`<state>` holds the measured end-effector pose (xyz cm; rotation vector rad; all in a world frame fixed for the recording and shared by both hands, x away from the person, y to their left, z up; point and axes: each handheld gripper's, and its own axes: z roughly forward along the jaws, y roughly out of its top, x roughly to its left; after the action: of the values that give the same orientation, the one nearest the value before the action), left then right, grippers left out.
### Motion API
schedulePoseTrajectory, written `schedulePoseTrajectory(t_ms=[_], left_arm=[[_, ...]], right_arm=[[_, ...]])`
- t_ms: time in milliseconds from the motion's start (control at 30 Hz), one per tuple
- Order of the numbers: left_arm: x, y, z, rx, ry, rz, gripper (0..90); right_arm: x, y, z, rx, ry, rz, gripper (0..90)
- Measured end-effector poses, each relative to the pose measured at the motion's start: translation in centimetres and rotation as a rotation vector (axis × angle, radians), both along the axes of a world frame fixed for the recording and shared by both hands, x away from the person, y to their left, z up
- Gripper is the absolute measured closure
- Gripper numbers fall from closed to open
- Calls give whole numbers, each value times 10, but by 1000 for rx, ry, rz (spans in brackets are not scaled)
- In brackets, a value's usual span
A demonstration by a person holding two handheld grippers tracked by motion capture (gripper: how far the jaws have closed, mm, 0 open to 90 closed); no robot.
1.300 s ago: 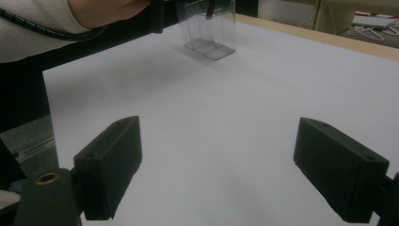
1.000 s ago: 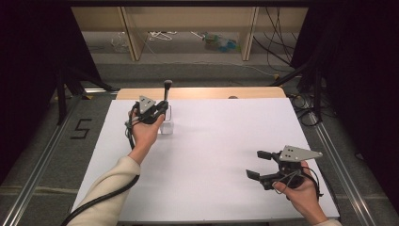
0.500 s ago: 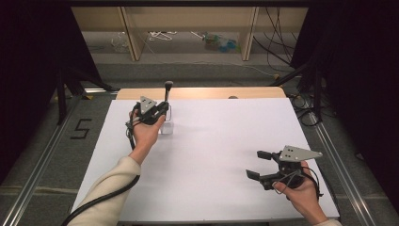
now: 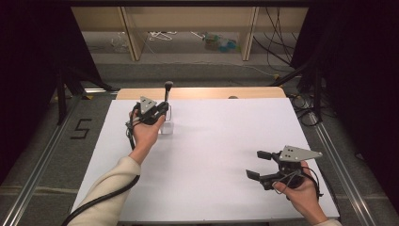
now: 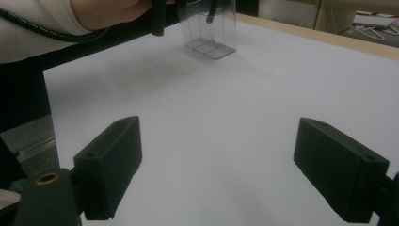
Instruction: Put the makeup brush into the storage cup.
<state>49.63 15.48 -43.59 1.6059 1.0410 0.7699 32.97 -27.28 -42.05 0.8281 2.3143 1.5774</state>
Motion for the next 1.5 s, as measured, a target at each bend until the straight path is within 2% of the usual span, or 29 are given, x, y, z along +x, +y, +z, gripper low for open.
schedulePoseTrajectory(t_ms=[33,800,900,1133,1433,1500], left_arm=[[0,0,0,1,0,0,790],[1,1,-4,11,10,2,790],[0,0,-4,1,16,7,790],[1,0,-6,16,19,2,790],[1,1,-7,20,18,0,790],[1,0,-7,18,20,1,790]], right_arm=[[-1,-1,1,-15,5,-5,166],[-1,-1,1,-15,5,-2,166],[-1,-1,1,-16,5,-3,166],[-1,-1,1,-16,6,-5,166],[0,0,0,3,1,1,166],[0,0,1,-11,5,-4,166]])
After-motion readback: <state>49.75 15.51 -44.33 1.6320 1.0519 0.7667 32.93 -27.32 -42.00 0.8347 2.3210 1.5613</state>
